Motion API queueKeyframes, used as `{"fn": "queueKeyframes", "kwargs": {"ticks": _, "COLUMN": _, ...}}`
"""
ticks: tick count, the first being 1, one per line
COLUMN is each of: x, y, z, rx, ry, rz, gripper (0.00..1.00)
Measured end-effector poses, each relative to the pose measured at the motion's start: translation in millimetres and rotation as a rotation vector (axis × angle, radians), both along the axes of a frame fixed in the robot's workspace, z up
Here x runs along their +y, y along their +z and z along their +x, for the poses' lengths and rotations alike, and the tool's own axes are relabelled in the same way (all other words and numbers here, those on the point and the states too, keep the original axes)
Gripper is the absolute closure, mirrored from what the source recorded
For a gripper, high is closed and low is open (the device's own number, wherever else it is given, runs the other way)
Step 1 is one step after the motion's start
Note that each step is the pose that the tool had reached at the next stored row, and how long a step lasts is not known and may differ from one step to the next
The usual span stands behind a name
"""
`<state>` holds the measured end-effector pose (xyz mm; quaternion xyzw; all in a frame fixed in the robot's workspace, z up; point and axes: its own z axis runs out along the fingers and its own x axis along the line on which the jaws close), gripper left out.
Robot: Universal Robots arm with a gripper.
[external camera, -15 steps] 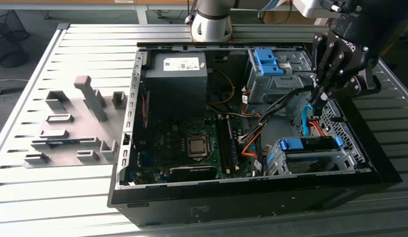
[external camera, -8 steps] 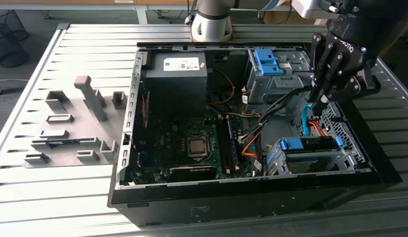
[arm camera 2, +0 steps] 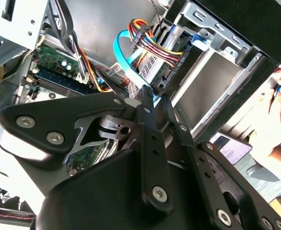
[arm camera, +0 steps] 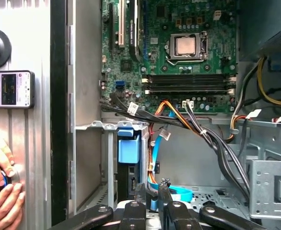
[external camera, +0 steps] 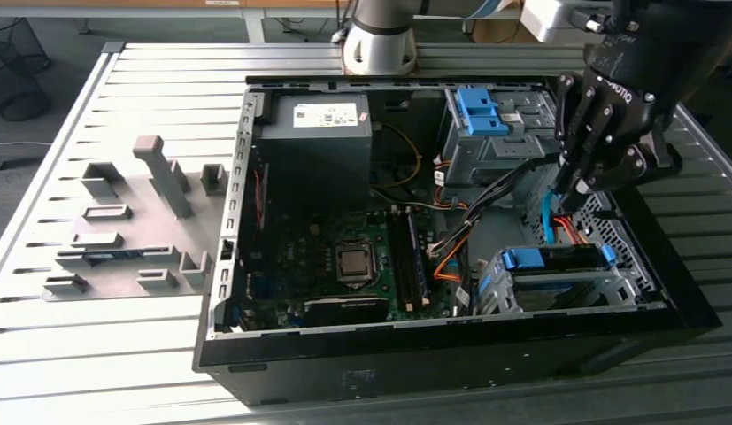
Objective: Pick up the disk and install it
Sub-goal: 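Insert the second disk wire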
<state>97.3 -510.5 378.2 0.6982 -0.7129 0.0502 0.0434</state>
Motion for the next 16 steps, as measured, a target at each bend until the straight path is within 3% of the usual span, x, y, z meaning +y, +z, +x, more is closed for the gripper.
{"fn": "queueKeyframes", "kwargs": {"ticks": 8, "x": 0.0, "y": -9.7, "z": 1.2, "rx": 0.0000, "ry": -0.001, "rz": -0.0192, "gripper": 0.76}}
{"fn": "queueKeyframes", "kwargs": {"ticks": 9, "x": 0.0, "y": -10.2, "z": 1.2, "rx": 0.0001, "ry": -0.001, "rz": -0.0204, "gripper": 0.83}}
{"fn": "queueKeyframes", "kwargs": {"ticks": 12, "x": -0.4, "y": -11.7, "z": 1.2, "rx": 0.0000, "ry": -0.001, "rz": -0.0200, "gripper": 0.84}}
{"fn": "queueKeyframes", "kwargs": {"ticks": 13, "x": -1.1, "y": -12.3, "z": 1.3, "rx": 0.0000, "ry": -0.001, "rz": -0.0157, "gripper": 0.84}}
{"fn": "queueKeyframes", "kwargs": {"ticks": 14, "x": -2.0, "y": -12.7, "z": 1.3, "rx": 0.0000, "ry": -0.001, "rz": -0.0049, "gripper": 0.84}}
{"fn": "queueKeyframes", "kwargs": {"ticks": 16, "x": -3.7, "y": -13.2, "z": 1.3, "rx": 0.0000, "ry": -0.001, "rz": 0.0261, "gripper": 0.84}}
